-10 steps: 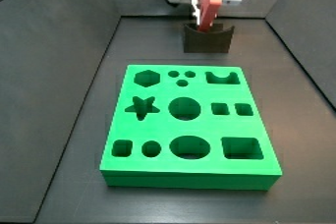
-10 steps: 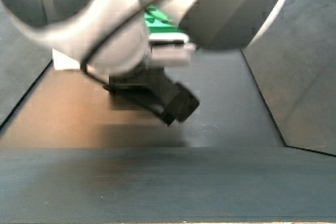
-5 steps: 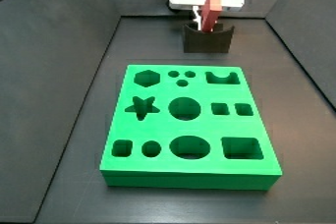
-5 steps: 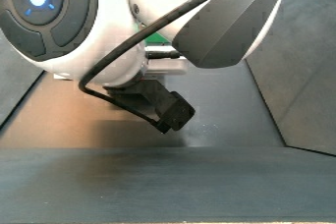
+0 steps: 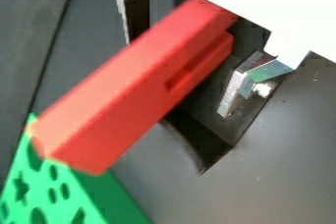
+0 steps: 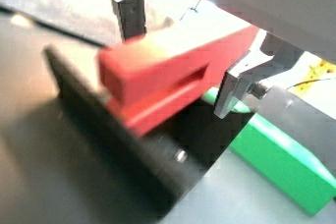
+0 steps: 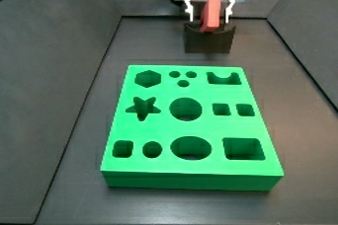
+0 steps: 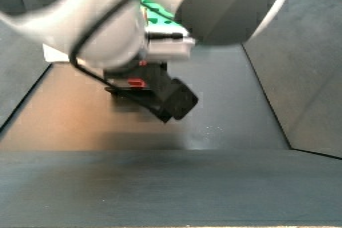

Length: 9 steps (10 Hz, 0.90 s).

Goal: Pick up the double-square object. Move up. Place the double-square object on the fixture. Regrasp the double-square object. Move to above the board. Insert the double-square object.
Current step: Regrasp the double-square object.

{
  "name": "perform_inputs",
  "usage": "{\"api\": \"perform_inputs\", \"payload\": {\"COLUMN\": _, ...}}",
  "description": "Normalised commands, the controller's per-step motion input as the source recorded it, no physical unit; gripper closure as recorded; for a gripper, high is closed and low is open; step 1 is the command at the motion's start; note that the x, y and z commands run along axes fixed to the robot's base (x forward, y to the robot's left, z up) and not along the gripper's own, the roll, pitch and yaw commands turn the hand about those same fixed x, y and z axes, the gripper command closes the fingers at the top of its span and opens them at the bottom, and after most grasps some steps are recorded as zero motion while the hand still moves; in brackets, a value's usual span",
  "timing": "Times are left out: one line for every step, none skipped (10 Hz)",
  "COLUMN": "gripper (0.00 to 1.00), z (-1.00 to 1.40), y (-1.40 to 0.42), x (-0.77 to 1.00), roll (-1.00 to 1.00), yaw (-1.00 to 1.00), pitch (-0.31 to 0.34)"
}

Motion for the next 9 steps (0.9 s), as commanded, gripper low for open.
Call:
{"api": "perform_inputs", "payload": {"gripper": 0.00, "z": 1.00, "y": -0.01, "x": -0.04, "roll": 0.06, "yaw": 0.02, "pitch": 0.014}}
{"api": "perform_inputs", "payload": {"gripper": 0.00, "z": 0.96, "y": -0.01, "x": -0.04, "roll": 0.06, "yaw": 0.03, "pitch": 0.028}}
{"api": "perform_inputs", "payload": {"gripper": 0.00, "z": 0.67, "y": 0.00, "x": -0.03, "roll": 0.06, "yaw": 0.02, "pitch": 0.055}}
{"api": "perform_inputs", "payload": {"gripper": 0.00, "z": 0.56, "y": 0.00, "x": -0.03, "roll": 0.05, "yaw": 0.02, "pitch": 0.066}}
{"api": "perform_inputs", "payload": {"gripper": 0.00, "z": 0.32, "y": 0.00, "x": -0.02, "roll": 0.04, "yaw": 0.00, "pitch": 0.077}}
{"api": "perform_inputs", "payload": {"gripper": 0.00, "z": 0.93, "y": -1.00, "x": 0.01, "roll": 1.00, "yaw": 0.03, "pitch": 0.063}}
{"api": "perform_inputs", "payload": {"gripper": 0.00, "z": 0.86, "y": -1.00, "x": 0.01, "roll": 1.00, "yaw": 0.03, "pitch": 0.059}}
{"api": "perform_inputs", "payload": {"gripper": 0.00, "z": 0.85, "y": -1.00, "x": 0.00, "roll": 1.00, "yaw": 0.03, "pitch": 0.054}}
{"api": "perform_inputs", "payload": {"gripper": 0.00, "z": 0.80, "y": -1.00, "x": -0.04, "roll": 1.00, "yaw": 0.02, "pitch": 0.043}}
